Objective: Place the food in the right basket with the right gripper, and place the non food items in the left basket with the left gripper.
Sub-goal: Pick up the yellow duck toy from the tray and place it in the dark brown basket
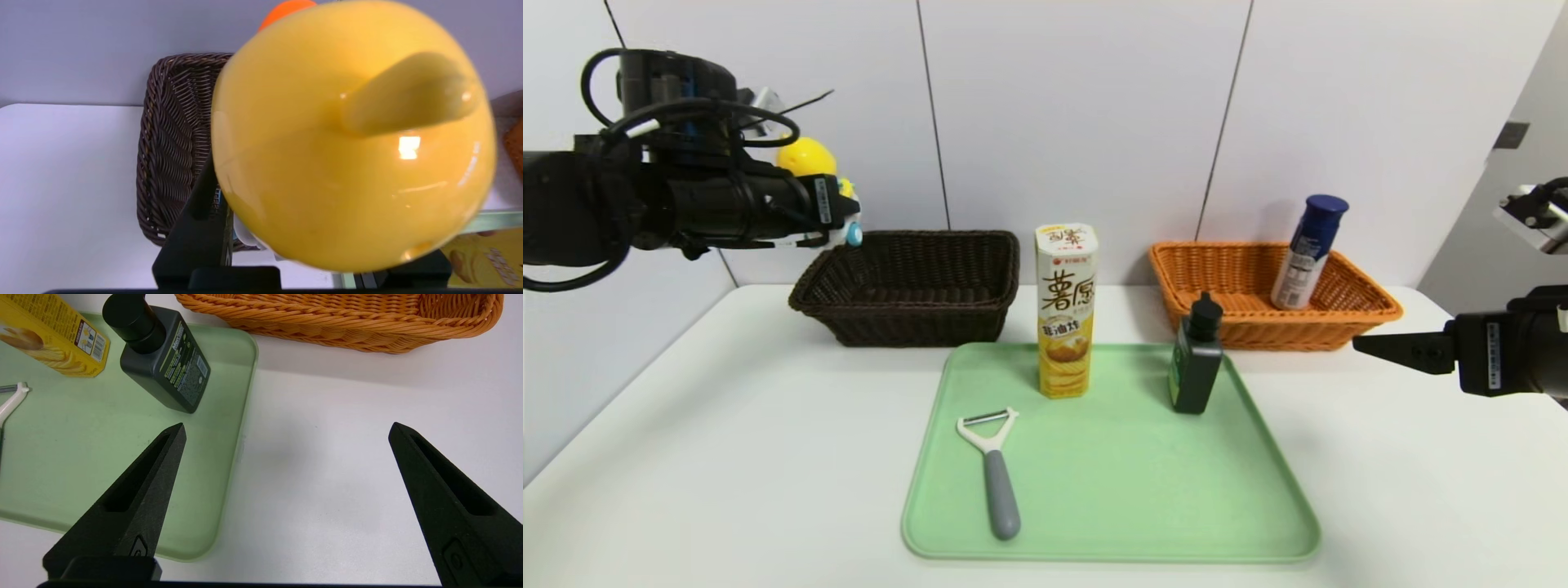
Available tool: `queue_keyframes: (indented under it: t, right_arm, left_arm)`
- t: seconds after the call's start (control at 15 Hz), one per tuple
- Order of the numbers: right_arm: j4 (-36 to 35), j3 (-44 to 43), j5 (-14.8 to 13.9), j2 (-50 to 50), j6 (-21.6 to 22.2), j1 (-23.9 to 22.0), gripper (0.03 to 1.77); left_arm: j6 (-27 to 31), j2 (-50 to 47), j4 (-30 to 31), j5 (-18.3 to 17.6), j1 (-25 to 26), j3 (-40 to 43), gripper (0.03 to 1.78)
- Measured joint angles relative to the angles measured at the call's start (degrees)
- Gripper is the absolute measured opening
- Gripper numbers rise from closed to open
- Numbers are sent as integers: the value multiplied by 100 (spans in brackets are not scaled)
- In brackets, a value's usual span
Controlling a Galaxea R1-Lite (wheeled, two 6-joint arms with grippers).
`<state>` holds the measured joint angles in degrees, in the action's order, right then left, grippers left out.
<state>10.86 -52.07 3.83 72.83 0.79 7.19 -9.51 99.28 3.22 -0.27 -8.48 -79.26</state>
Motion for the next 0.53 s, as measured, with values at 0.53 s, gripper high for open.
queue_keyframes:
  t: [0.53]
  right_arm:
    - [-63,-7,-2,88,5,0,171]
  left_arm:
    - [293,1219,-9,-33,30,-688,75]
